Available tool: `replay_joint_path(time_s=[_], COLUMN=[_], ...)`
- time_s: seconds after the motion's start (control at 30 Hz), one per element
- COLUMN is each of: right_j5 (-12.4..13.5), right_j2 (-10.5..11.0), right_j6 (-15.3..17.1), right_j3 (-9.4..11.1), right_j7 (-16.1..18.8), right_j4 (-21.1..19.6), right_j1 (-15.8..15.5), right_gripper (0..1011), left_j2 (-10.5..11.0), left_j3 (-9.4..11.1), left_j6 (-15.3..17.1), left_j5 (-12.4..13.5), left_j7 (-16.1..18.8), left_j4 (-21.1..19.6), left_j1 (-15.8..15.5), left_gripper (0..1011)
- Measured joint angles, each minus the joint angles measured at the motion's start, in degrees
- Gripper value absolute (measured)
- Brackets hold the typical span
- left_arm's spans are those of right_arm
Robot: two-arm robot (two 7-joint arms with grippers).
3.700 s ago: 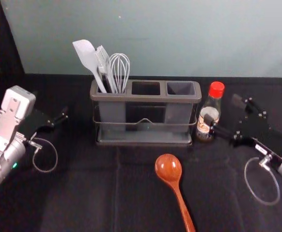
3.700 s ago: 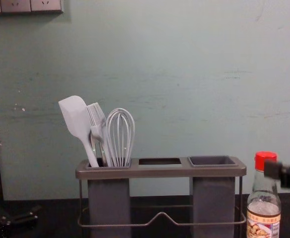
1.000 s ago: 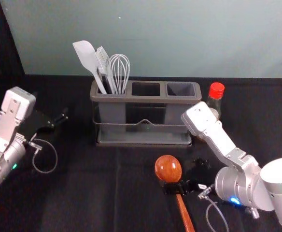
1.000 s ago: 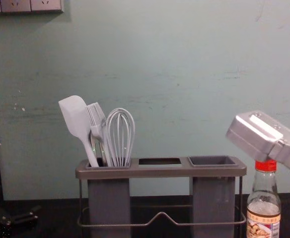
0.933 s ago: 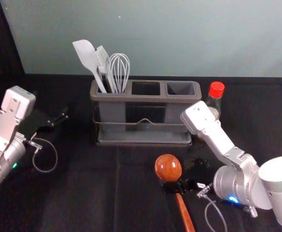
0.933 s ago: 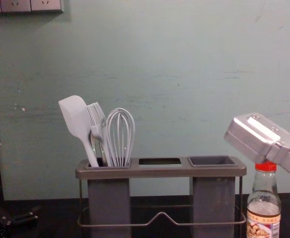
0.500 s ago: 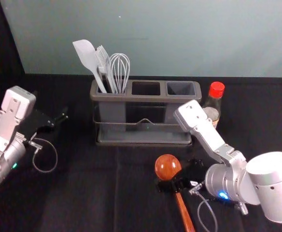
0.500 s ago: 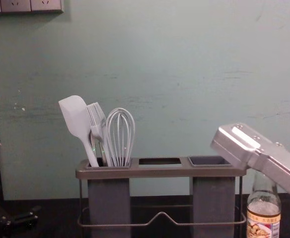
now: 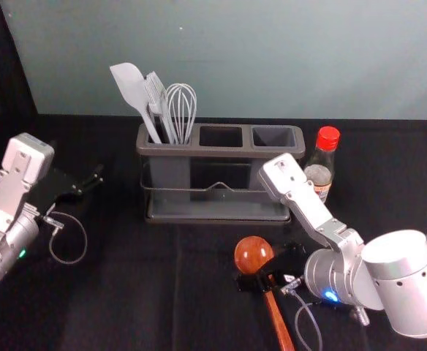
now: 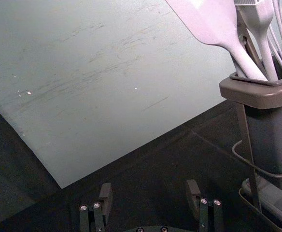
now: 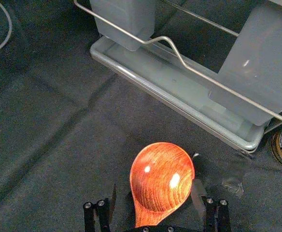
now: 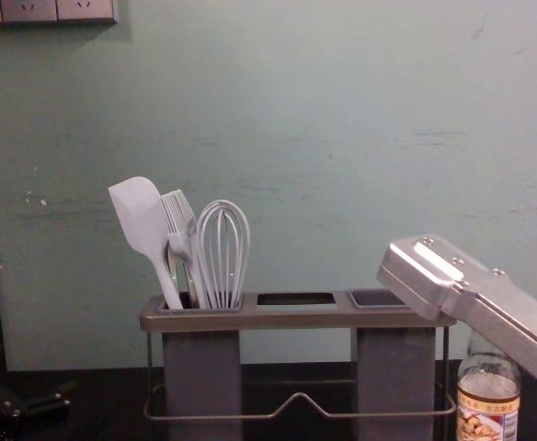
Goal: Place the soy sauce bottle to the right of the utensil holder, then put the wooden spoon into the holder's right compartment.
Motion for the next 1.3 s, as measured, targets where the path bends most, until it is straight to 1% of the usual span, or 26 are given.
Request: replay_joint_path(time_s=[0.7,1.0,1.3], right_j5=[-2.8,-4.1,-5.1], right_j2=[-2.6,-3.3,-4.1], right_j6=[1.0,2.0,2.1], right_j3=[0.3,0.2,0.2], right_j7=[1.2,2.0,2.9], right_j4=[3.2,4.5,5.4], right_j1=[1.7,2.9,3.4], right_gripper=[1002,1002,1002], left_j2=[0.0,0.0,0.0], left_j3=[0.0,0.0,0.0], left_j6=[0.0,0.0,0.0], left_j5=[0.0,0.0,0.0], left_j7=[0.0,0.0,0.0], left_j4=[0.0,0.0,0.0], left_j1=[0.0,0.0,0.0], left_gripper=[1005,1005,1005])
